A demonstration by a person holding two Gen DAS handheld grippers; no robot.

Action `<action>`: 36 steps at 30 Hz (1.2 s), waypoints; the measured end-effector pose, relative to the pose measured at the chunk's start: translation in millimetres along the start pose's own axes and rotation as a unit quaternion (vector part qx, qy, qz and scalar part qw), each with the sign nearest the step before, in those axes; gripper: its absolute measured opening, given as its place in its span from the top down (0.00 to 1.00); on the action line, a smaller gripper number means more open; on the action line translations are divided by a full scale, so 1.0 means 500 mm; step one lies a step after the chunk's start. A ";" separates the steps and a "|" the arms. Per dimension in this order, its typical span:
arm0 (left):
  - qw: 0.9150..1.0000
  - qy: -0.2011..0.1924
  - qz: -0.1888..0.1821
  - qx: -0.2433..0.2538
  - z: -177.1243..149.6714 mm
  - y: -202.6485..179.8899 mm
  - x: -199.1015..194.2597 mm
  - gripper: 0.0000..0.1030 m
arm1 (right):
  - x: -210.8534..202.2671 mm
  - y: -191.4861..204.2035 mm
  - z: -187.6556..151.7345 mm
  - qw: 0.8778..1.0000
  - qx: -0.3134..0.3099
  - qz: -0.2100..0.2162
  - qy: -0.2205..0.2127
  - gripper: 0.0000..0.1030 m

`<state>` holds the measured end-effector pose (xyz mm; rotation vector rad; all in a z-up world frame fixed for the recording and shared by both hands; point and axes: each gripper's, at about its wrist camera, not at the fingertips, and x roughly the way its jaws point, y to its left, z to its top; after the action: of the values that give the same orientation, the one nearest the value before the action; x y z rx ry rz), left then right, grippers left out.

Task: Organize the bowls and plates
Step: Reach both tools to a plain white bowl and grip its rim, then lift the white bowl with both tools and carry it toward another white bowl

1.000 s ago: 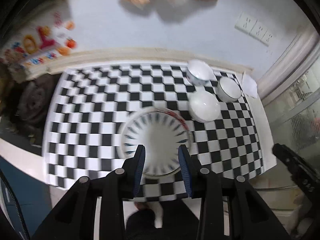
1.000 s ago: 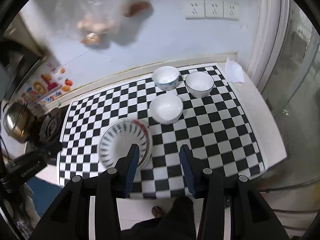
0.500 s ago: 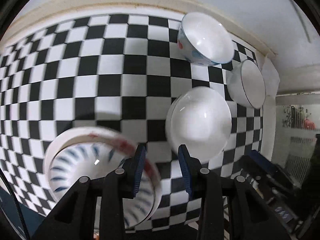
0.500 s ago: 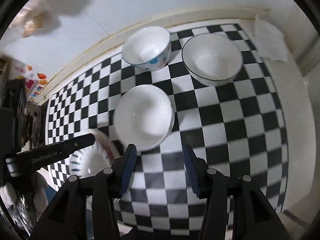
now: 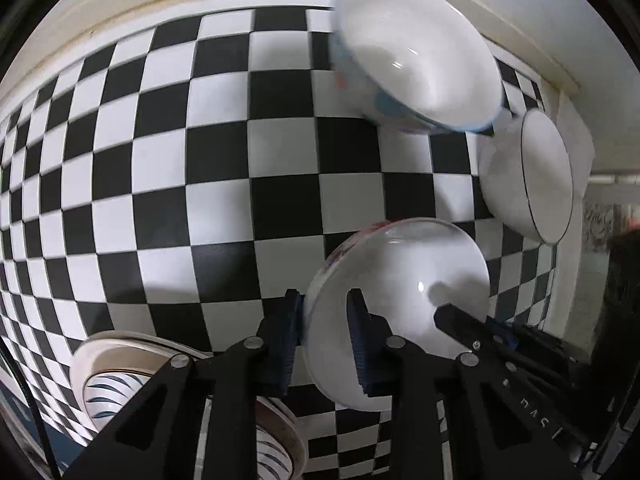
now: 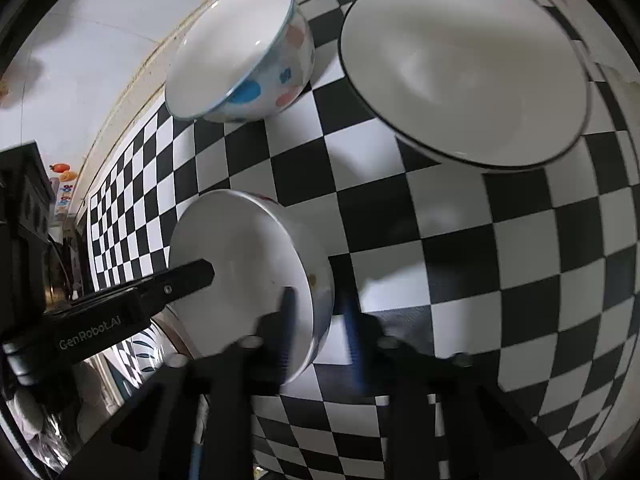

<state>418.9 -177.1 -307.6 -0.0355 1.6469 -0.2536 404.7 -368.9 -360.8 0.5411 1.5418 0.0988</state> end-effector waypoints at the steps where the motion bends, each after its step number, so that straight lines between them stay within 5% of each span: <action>1: 1.000 -0.005 0.009 0.007 -0.003 -0.007 -0.002 0.79 | 0.003 0.000 -0.001 1.000 -0.001 -0.003 0.001 0.87; 8: 1.000 -0.006 0.010 0.015 -0.039 -0.030 -0.007 0.79 | -0.007 0.004 -0.017 1.000 -0.018 -0.019 0.002 0.89; 22: 0.999 0.011 -0.017 0.051 -0.158 -0.109 -0.012 0.79 | -0.100 -0.058 -0.158 0.999 -0.020 -0.024 0.012 0.88; 36: 0.997 0.047 0.002 0.067 -0.187 -0.149 0.080 0.79 | -0.045 -0.108 -0.211 0.999 0.007 -0.023 0.044 0.89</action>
<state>313.1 -243.5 -326.3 0.0822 1.7205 -0.3671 287.3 -397.0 -354.6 0.5181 1.6418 0.0764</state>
